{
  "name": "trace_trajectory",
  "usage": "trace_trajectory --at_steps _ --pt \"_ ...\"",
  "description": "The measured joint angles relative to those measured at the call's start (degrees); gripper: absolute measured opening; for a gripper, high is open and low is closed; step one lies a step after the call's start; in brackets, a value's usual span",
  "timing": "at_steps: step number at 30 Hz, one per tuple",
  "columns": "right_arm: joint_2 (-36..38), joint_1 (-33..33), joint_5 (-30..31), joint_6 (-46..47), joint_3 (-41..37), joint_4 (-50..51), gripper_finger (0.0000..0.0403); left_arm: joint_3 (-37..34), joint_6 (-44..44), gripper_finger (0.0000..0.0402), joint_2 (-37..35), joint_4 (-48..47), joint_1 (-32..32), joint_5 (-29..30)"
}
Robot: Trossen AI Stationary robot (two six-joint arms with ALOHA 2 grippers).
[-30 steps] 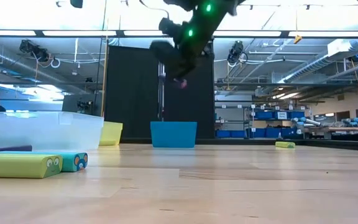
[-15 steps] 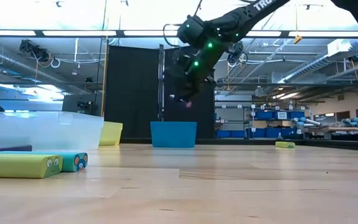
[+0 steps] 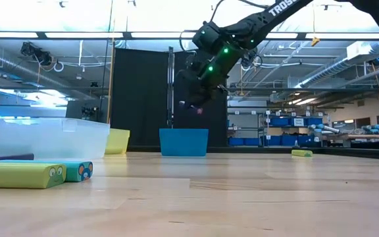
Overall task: Sort blocks
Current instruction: Put the purple block into the blue bin, then put the green block into the yellow bin
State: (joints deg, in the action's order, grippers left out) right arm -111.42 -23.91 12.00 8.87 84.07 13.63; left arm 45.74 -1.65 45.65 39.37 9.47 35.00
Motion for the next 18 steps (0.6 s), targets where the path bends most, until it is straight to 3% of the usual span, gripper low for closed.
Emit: trace_trajectory --at_steps 10,18 --pt "0.00 -0.25 0.26 -1.97 0.00 -0.98 0.0230 1.08 -0.50 0.0241 5.31 2.04 0.00 1.23" --pt "2.09 -0.28 0.38 -4.61 0.00 -0.64 0.0256 1.27 -1.75 0.0241 7.04 5.34 0.02 -1.94"
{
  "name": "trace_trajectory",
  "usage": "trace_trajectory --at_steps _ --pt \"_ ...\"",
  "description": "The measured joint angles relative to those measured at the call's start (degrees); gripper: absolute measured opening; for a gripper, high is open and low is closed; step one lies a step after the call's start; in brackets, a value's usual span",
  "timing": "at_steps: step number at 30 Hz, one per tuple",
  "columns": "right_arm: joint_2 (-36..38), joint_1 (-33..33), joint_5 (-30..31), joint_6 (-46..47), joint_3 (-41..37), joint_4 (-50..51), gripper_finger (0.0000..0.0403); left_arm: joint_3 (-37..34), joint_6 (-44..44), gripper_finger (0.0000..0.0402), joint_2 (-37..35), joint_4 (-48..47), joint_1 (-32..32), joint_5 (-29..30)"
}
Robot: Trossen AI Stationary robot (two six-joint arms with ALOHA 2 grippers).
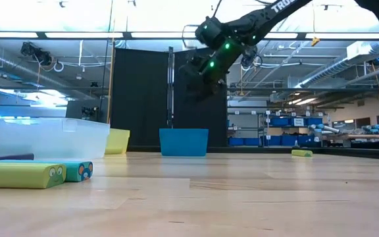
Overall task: Sort blocks
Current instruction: Put the green block into the yellow bin
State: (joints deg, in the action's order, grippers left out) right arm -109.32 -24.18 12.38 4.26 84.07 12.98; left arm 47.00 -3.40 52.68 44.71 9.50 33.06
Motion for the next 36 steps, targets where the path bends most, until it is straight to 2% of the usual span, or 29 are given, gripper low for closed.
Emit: trace_trajectory --at_steps 5,8,14,18,22,29,32,36 --pt "5.36 0.00 0.22 -1.37 -0.13 2.11 0.0254 -0.02 1.61 0.0241 1.44 0.39 0.00 -0.35" --pt "10.96 0.22 2.80 -2.19 -3.81 0.50 0.0255 -0.02 2.69 0.0241 2.54 0.24 0.00 0.68" --pt "27.46 0.75 6.49 -1.51 -21.02 -8.40 0.0251 -0.04 6.29 0.0241 5.94 -0.49 -0.83 7.79" --pt "39.53 1.99 6.86 1.18 -33.29 -13.17 0.0247 -0.04 7.00 0.0241 8.74 -2.29 -1.88 7.79" --pt "49.70 3.97 7.71 4.26 -41.79 -13.85 0.0246 -0.04 9.29 0.0241 12.23 -3.83 -2.78 7.75" --pt "59.68 9.99 7.69 5.10 -49.65 -13.26 0.0244 -0.04 11.96 0.0241 15.50 -16.49 -2.89 1.79" --pt "60.93 12.28 7.69 5.30 -51.30 -13.20 0.0241 -0.04 13.50 0.0241 15.52 -25.13 -2.83 -0.32" --pt "60.97 14.02 7.72 6.28 -52.50 -13.65 0.0240 -0.07 14.52 0.0241 15.54 -33.20 -1.84 -6.77"
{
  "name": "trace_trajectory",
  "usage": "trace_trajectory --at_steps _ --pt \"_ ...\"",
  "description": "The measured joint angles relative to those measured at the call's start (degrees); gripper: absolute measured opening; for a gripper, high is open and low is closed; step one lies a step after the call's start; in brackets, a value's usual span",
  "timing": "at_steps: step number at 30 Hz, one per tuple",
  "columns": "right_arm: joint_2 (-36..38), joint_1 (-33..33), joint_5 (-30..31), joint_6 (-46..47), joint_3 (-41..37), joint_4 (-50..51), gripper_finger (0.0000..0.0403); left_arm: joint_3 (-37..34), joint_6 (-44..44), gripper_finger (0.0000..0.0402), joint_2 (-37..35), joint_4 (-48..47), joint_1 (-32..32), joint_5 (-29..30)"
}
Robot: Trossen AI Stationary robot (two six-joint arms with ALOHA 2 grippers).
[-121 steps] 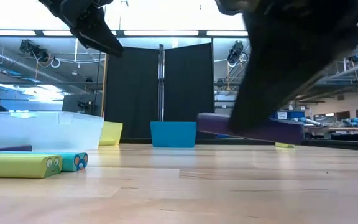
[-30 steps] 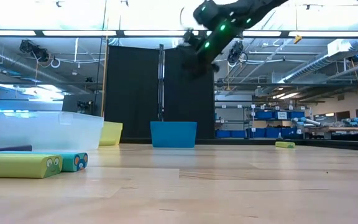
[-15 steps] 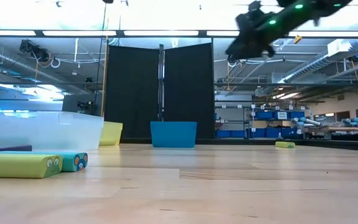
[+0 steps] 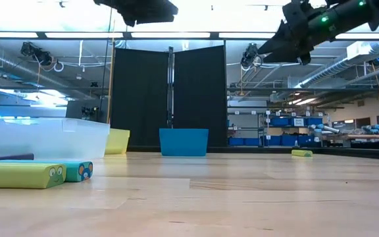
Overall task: Sort blocks
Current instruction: Put the green block into the yellow bin
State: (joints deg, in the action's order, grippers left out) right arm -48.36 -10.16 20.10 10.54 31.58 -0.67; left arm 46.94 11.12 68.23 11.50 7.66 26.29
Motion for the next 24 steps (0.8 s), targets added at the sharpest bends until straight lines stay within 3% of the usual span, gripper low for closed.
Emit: trace_trajectory --at_steps 6,10,14,19,24 --pt "-0.31 1.90 0.00 2.00 -1.10 -0.17 0.0238 -0.02 -10.62 0.0241 0.48 -0.59 1.59 -2.14" --pt "-0.31 4.96 0.00 2.99 -1.62 0.00 0.0236 -0.02 -12.05 0.0241 0.47 -2.32 1.85 -2.49" --pt "-0.31 9.00 1.58 3.04 -1.62 -0.15 0.0236 0.00 -11.80 0.0241 2.33 -0.24 1.82 -7.57" --pt "-0.11 14.30 8.82 3.41 -1.64 -0.13 0.0235 0.13 -11.83 0.0241 10.56 7.28 1.82 -10.83" --pt "1.55 18.81 16.95 2.89 -1.64 0.07 0.0233 3.93 -11.59 0.0241 21.45 8.25 1.40 -10.98"
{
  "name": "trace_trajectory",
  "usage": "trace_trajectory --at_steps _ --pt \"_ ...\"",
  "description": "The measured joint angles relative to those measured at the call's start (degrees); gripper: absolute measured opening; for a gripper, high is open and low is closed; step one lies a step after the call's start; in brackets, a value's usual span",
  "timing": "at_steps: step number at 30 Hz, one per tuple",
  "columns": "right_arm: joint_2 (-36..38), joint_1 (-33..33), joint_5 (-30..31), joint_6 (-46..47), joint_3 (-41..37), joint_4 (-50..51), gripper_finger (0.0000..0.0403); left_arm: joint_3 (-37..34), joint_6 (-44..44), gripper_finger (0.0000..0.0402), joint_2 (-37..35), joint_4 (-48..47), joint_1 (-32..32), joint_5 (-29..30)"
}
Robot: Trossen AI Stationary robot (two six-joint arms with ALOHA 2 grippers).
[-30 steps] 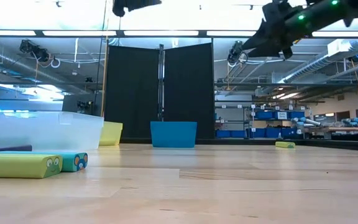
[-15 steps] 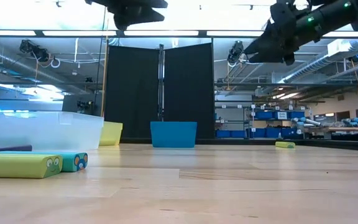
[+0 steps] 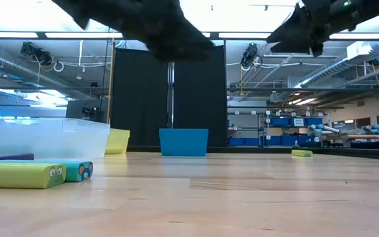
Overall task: Sort blocks
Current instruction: Put the green block into the yellow bin
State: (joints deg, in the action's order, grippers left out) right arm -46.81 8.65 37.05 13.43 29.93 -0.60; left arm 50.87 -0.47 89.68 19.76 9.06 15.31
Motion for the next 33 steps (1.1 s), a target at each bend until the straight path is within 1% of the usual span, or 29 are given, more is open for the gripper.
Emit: trace_trajectory --at_steps 4,7,12,16,20,23,25,29,33 --pt "2.06 3.32 5.05 -0.09 0.00 1.10 0.0233 5.10 0.75 0.0241 8.32 3.33 -0.04 -0.98" --pt "3.53 5.54 7.63 -0.94 0.00 1.59 0.0232 9.94 1.54 0.0241 14.68 2.84 -0.06 -2.03" --pt "5.93 8.62 12.53 -5.29 0.00 1.60 0.0229 20.41 0.06 0.0241 24.95 2.19 -0.04 -4.36" --pt "7.92 10.56 13.98 -7.42 0.00 1.56 0.0229 29.14 -0.21 0.0241 32.13 -0.84 0.24 -6.08" --pt "9.34 12.29 14.09 -8.46 0.00 1.57 0.0228 37.46 -0.77 0.0241 37.19 -5.91 1.54 -7.81" --pt "9.83 13.79 15.26 -9.14 0.01 1.54 0.0227 42.26 -1.16 0.0241 40.50 -8.97 2.84 -8.97" --pt "9.88 14.81 16.87 -9.17 0.00 1.63 0.0227 44.57 -1.17 0.0241 42.15 -10.96 3.74 -9.30" --pt "9.62 16.72 18.50 -9.16 0.00 1.57 0.0226 47.99 -1.72 0.0241 44.94 -10.31 5.53 -11.05" --pt "9.62 18.47 18.85 -9.16 0.02 1.56 0.0227 52.91 -3.96 0.0243 48.55 -11.63 7.07 -10.51"
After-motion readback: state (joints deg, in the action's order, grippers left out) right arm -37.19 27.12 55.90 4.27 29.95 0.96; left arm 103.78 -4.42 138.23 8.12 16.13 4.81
